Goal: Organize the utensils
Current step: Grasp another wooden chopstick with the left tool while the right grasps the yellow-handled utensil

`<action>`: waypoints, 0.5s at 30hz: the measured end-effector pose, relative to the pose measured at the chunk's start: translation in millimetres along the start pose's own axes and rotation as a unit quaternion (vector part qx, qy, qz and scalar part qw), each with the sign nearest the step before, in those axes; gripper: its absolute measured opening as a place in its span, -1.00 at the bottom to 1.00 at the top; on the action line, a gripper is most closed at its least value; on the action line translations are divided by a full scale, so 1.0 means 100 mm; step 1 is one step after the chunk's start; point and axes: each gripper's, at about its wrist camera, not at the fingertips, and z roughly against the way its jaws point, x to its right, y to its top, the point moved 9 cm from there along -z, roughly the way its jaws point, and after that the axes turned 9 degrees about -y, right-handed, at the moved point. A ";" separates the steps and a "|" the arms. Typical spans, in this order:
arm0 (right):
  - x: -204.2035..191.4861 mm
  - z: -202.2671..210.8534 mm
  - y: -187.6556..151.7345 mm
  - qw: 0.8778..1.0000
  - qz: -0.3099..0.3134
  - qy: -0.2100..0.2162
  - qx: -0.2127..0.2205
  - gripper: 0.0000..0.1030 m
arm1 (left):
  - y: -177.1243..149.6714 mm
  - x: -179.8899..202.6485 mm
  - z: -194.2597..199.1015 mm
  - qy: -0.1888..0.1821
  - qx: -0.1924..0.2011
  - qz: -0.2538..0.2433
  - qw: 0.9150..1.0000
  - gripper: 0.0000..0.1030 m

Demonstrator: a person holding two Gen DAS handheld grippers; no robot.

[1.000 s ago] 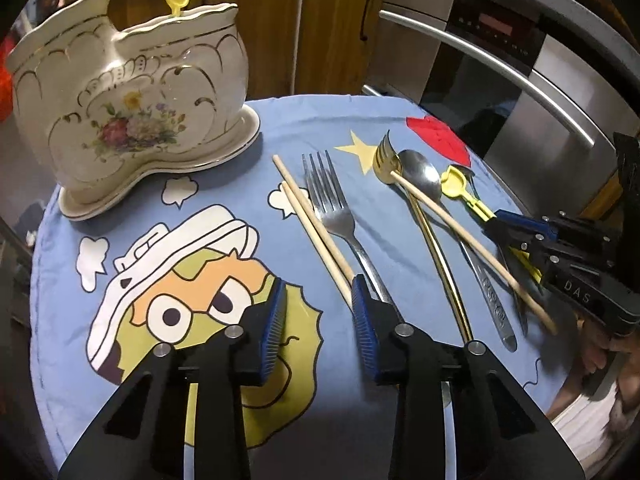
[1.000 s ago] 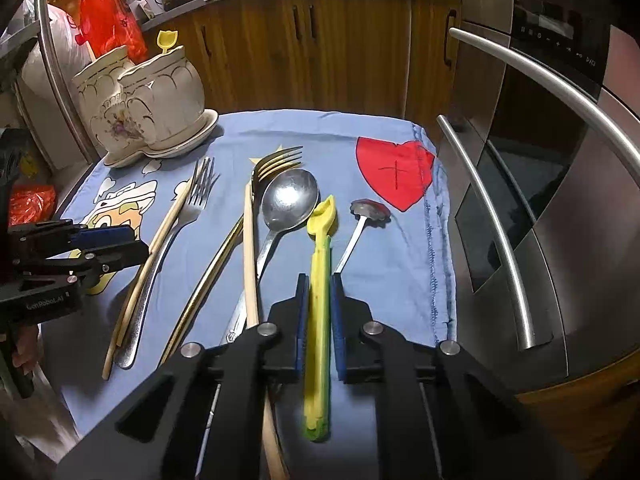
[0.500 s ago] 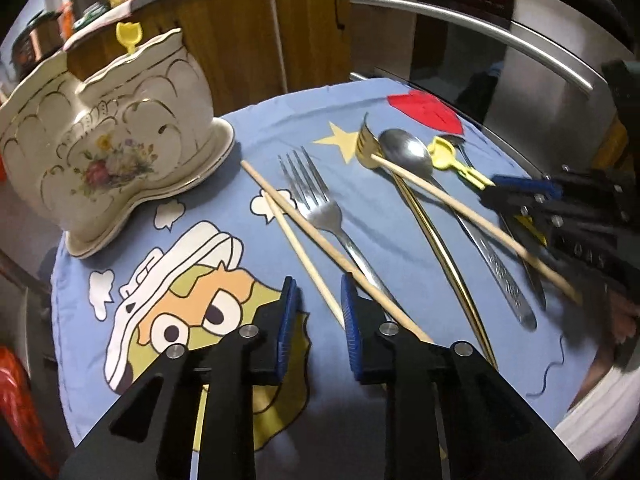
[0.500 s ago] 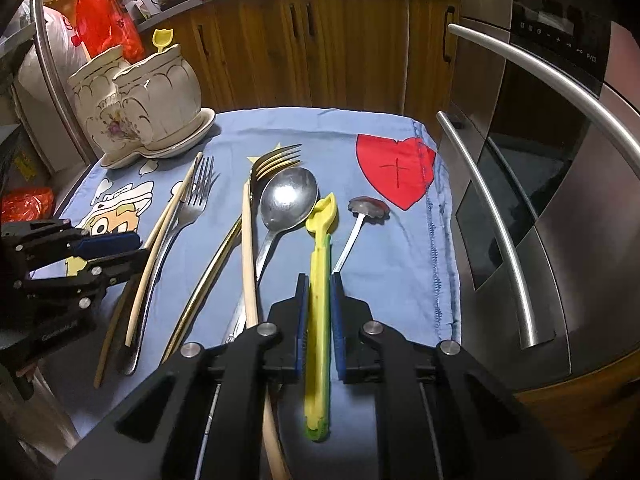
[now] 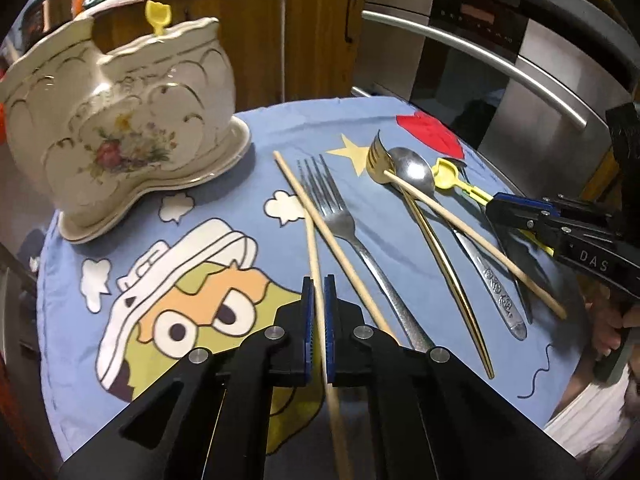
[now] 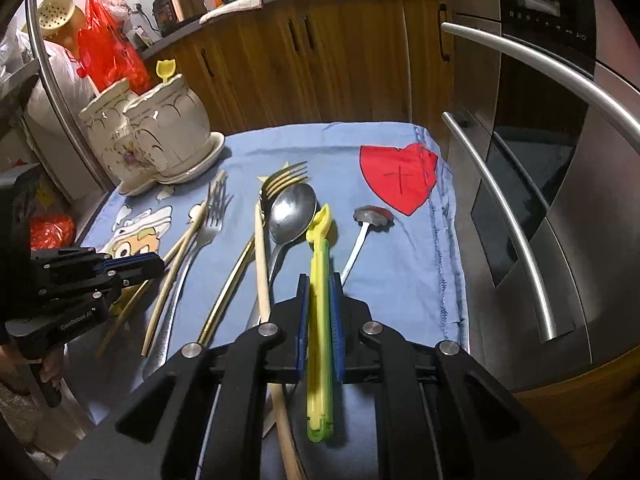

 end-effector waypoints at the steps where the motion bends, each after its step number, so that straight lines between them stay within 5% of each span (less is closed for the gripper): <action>1: 0.01 0.01 0.01 1.000 -0.003 -0.001 0.001 -0.81 | 0.00 -0.01 0.02 0.001 0.003 0.002 1.000 -0.90; 15: 0.07 0.16 0.13 0.998 -0.030 0.009 0.046 -0.81 | 0.05 -0.17 0.37 -0.005 0.050 0.026 0.998 -0.90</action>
